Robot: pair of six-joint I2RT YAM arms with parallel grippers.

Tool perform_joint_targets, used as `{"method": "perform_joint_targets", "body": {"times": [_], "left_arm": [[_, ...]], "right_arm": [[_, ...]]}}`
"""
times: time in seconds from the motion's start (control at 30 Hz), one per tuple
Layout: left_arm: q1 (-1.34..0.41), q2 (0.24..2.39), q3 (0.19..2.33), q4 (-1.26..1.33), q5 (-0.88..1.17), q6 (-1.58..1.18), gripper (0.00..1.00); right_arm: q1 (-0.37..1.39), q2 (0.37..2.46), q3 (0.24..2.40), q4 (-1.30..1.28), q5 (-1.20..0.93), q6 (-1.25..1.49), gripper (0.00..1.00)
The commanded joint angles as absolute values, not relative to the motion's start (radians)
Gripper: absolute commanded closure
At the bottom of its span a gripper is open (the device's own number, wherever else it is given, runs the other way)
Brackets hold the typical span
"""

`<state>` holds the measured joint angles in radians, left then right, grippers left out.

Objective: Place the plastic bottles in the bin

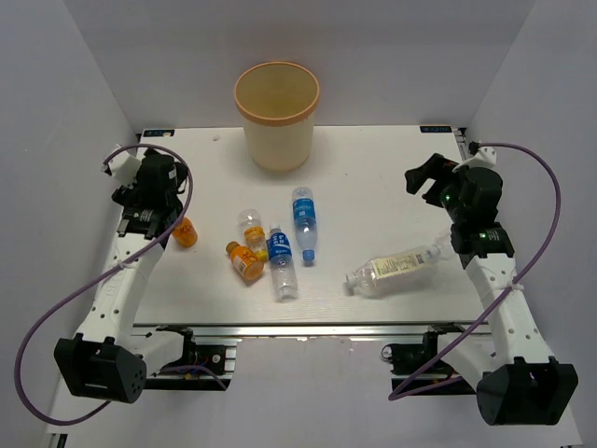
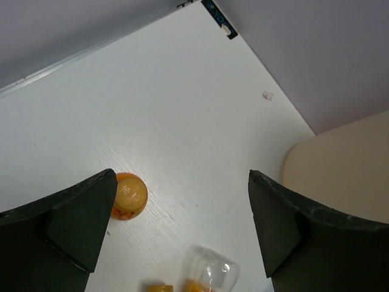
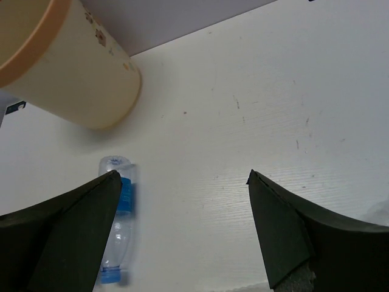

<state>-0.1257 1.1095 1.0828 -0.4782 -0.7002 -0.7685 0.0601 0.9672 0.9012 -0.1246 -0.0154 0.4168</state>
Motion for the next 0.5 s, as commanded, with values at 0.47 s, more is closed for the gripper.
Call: {"method": "perform_joint_targets", "body": {"times": [0.47], "left_arm": [[-0.104, 1.318, 1.080, -0.706, -0.583, -0.804, 0.02]], "right_arm": [[0.057, 1.146, 0.884, 0.002, -0.204, 0.310, 0.11]]}}
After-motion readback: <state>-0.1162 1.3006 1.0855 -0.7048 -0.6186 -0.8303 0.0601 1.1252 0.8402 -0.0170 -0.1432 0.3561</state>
